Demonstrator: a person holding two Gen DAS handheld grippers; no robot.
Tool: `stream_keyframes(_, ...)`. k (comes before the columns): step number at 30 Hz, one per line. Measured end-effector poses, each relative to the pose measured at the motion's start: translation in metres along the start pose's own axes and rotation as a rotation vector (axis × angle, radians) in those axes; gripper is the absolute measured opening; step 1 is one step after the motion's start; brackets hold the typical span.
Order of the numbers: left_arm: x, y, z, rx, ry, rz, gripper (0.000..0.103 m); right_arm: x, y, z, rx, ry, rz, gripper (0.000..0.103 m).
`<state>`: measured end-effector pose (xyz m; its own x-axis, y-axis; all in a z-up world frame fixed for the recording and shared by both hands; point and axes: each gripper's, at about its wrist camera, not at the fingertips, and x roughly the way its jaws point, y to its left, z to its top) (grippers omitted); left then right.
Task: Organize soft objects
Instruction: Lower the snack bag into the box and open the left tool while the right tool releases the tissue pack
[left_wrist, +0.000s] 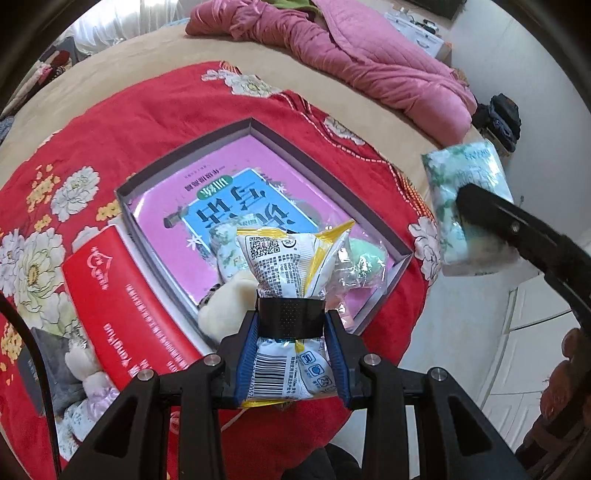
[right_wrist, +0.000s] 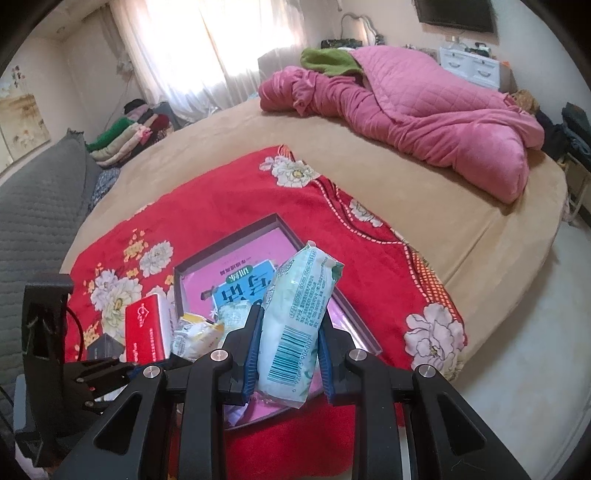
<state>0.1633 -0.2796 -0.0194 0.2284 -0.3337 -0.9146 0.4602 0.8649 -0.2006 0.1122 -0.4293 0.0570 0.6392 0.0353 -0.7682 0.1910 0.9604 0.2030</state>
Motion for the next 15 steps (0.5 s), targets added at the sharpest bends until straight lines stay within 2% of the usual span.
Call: stream_keyframes(15,0.041,0.007,0.007,-0.01,0.085,-0.015,0.036,0.091,-0.021,0.002,0.095,0.169,0.072,0.027)
